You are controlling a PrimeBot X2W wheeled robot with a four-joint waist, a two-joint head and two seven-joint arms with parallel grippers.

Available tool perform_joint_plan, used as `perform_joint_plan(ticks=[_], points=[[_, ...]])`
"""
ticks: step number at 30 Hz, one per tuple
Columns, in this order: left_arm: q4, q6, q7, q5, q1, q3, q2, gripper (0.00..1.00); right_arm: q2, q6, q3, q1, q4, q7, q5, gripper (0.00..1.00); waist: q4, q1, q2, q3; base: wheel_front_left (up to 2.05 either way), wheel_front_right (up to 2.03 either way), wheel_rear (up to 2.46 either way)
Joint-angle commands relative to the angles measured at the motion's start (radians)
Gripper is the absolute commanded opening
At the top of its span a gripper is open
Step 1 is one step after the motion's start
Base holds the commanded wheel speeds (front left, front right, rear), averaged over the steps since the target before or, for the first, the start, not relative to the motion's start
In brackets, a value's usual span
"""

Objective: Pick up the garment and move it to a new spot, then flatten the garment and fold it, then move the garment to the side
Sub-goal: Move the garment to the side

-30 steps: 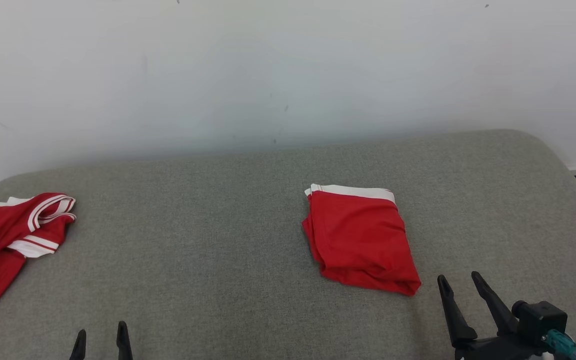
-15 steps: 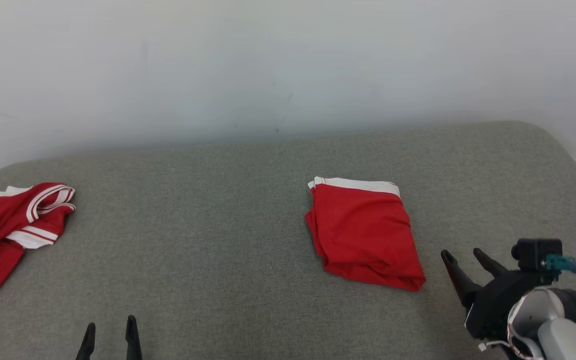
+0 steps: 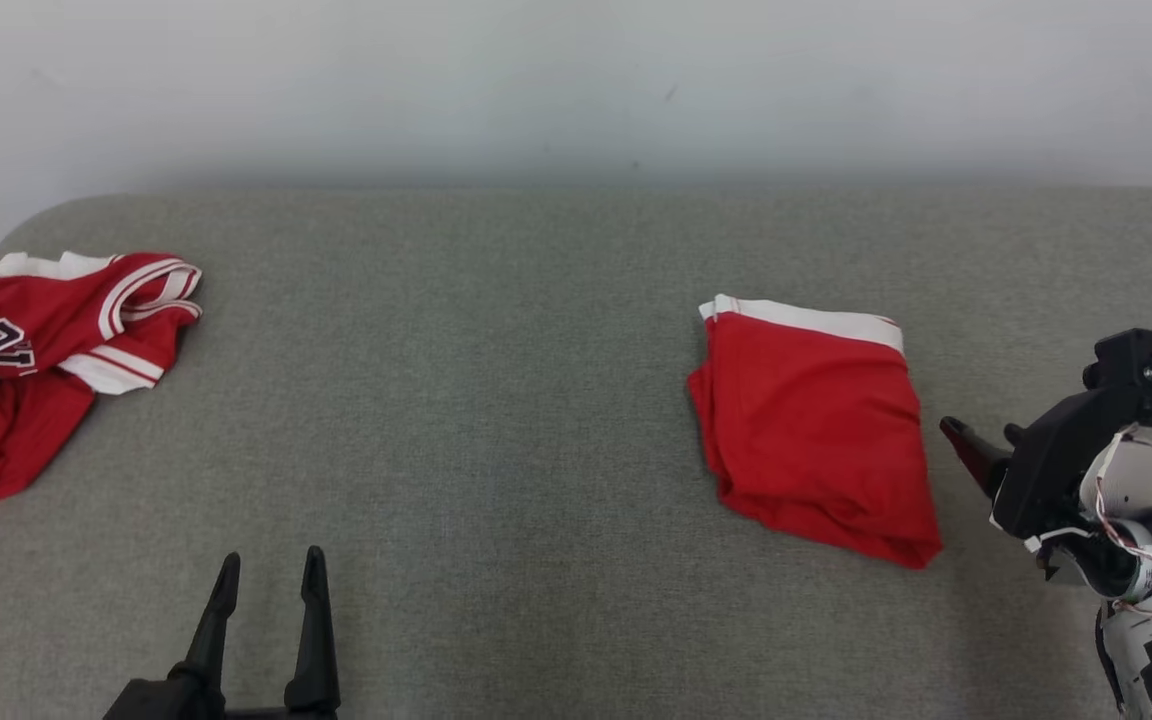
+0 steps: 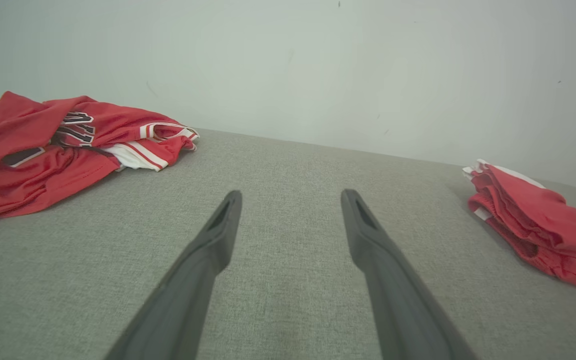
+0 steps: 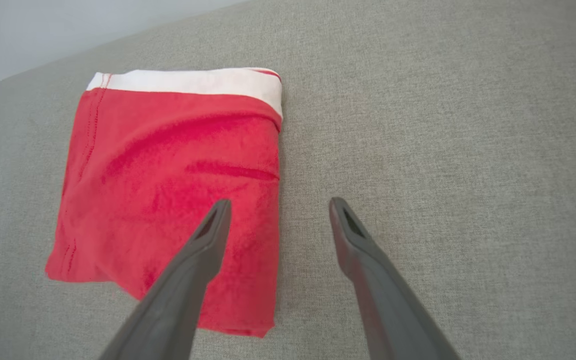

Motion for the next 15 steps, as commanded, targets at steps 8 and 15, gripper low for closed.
perform_joint_plan(ticks=[8,15], points=[[-0.015,0.011,-0.003,-0.005,-0.033,-0.024,-0.001,1.00,0.020,-0.002,-0.081,-0.076,0.106,0.023,-0.074,1.00,0.118,-0.0002,-0.0001,0.112,0.00,0.00,0.00],[-0.019,0.014,-0.003,-0.017,-0.039,-0.040,-0.001,1.00,0.039,-0.002,-0.115,-0.078,0.168,0.032,-0.138,1.00,0.151,-0.0002,-0.0001,0.141,0.00,0.00,0.00]])
